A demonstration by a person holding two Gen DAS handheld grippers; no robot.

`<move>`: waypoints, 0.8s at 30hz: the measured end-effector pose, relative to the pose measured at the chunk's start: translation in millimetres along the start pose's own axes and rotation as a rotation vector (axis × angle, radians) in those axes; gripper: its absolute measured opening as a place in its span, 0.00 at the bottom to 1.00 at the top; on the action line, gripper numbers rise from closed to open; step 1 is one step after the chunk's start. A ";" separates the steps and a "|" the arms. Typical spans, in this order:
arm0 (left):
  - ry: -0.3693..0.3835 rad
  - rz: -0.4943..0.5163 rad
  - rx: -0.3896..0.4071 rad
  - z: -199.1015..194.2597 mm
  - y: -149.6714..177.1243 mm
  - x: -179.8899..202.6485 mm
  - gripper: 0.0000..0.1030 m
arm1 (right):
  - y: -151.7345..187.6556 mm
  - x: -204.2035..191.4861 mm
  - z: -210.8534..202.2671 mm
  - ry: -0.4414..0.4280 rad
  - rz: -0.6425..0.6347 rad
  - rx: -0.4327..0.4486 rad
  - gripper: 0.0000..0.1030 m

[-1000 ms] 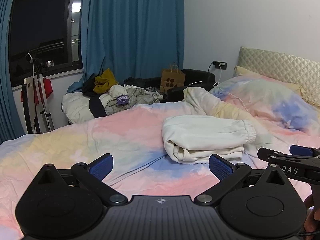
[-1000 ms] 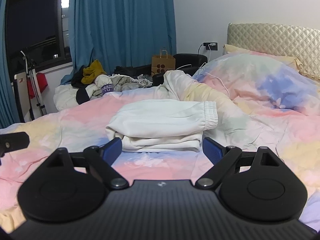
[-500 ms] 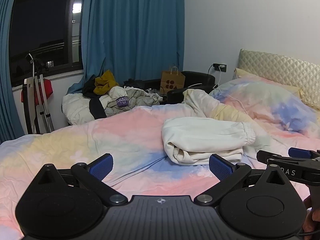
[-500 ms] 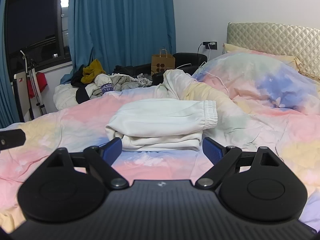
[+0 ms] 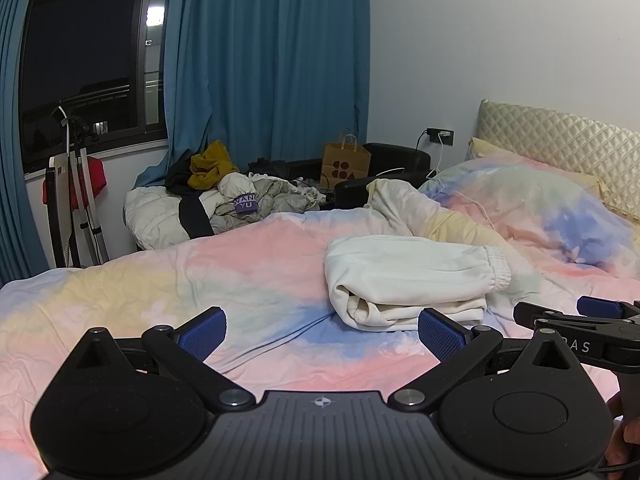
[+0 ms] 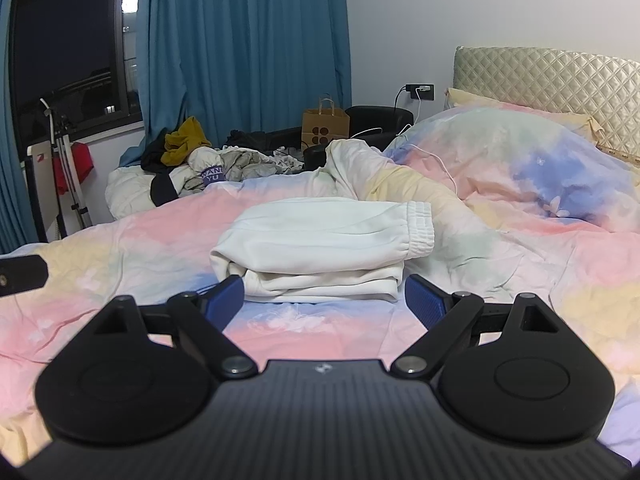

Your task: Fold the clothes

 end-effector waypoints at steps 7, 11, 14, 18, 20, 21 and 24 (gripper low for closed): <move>-0.001 0.004 -0.001 0.4 -0.1 1.2 1.00 | 0.5 -1.8 -0.8 0.002 0.001 0.000 0.86; -0.001 0.005 -0.003 1.4 -0.2 1.8 1.00 | 0.3 -1.3 -0.5 0.002 0.002 0.000 0.86; -0.002 0.006 -0.006 2.7 0.2 2.6 1.00 | -0.3 0.5 0.6 0.000 0.003 -0.001 0.86; -0.001 0.007 -0.012 4.7 1.7 3.7 1.00 | 0.2 0.0 0.0 0.002 0.004 -0.002 0.86; -0.001 0.011 -0.021 6.3 3.1 4.6 1.00 | 0.0 0.8 0.3 0.002 0.005 -0.003 0.86; -0.002 0.015 -0.029 8.1 4.6 5.7 1.00 | 0.1 0.7 0.4 0.003 0.005 -0.004 0.86; -0.005 0.041 -0.088 20.0 13.6 11.3 1.00 | 0.5 1.5 1.9 0.007 0.008 -0.015 0.86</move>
Point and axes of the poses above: each gripper's, at about its wrist camera, not at the fingertips, and z roughly the way its jaws point, x to its right, y to its underside, the point moved 6 cm from there along z, roughly the way its jaws point, and after that the axes turned 15 degrees about -y, right-handed, at the moved point
